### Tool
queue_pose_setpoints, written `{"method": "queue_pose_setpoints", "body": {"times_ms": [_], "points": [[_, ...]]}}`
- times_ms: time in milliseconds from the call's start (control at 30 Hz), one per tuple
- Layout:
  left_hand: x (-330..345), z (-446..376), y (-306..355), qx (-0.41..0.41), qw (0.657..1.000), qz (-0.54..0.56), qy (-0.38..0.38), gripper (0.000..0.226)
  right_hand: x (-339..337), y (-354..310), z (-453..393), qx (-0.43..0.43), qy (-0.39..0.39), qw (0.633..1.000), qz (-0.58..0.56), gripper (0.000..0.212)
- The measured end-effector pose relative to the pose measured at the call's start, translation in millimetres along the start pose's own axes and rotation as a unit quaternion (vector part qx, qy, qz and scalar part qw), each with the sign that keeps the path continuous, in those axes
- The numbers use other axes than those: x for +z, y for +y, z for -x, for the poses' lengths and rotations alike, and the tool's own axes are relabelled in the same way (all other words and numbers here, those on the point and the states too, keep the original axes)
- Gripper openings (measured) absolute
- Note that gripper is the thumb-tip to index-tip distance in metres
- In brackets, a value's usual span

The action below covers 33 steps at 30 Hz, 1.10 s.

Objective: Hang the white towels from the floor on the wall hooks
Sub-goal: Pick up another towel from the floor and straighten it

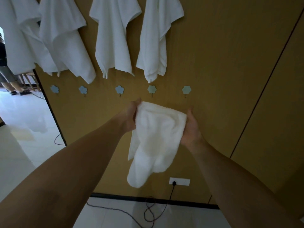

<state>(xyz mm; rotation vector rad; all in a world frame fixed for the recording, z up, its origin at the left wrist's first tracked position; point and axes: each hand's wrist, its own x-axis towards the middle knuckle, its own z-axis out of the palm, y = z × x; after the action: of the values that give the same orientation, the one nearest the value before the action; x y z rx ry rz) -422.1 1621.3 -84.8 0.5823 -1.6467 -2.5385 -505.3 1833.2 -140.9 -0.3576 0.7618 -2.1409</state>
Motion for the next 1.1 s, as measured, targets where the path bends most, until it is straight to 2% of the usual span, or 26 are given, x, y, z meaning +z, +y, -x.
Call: {"method": "queue_pose_setpoints", "body": {"times_ms": [100,233,367,433,500,600,733,867,933,1033,1100], "points": [[-8,-3,9,0.036,0.997,-0.006,0.072,0.044,-3,-15,-1,-0.043,0.092,0.995,-0.011,0.081],[-18,-2,19,0.062,0.987,-0.037,0.145,0.031,-6,-26,5,0.005,0.172,0.984,0.039,0.072],[-28,1,26,0.085,0.974,-0.104,0.184,0.016,9,-25,7,-0.043,0.258,0.965,0.037,0.03],[-33,0,27,0.091,0.967,-0.143,0.192,0.019,15,-25,7,-0.079,0.283,0.955,0.037,0.017],[-41,-1,30,0.088,0.949,-0.195,0.232,0.032,23,-28,9,-0.093,0.283,0.952,0.07,0.017],[-58,2,34,0.09,0.913,-0.272,0.291,0.043,24,-37,12,-0.069,0.327,0.93,0.152,0.033],[-76,5,35,0.076,0.909,-0.28,0.299,0.051,23,-44,19,-0.009,0.393,0.879,0.27,0.013],[-83,3,36,0.095,0.898,-0.289,0.317,0.057,25,-44,27,0.068,0.422,0.839,0.336,0.005],[-83,2,37,0.098,0.892,-0.298,0.326,0.056,23,-44,28,0.075,0.432,0.822,0.363,0.006],[-81,0,39,0.1,0.895,-0.287,0.328,0.056,23,-46,27,0.087,0.433,0.811,0.382,0.025],[-80,-2,41,0.11,0.903,-0.265,0.32,0.05,21,-48,30,0.09,0.437,0.804,0.393,0.019]]}}
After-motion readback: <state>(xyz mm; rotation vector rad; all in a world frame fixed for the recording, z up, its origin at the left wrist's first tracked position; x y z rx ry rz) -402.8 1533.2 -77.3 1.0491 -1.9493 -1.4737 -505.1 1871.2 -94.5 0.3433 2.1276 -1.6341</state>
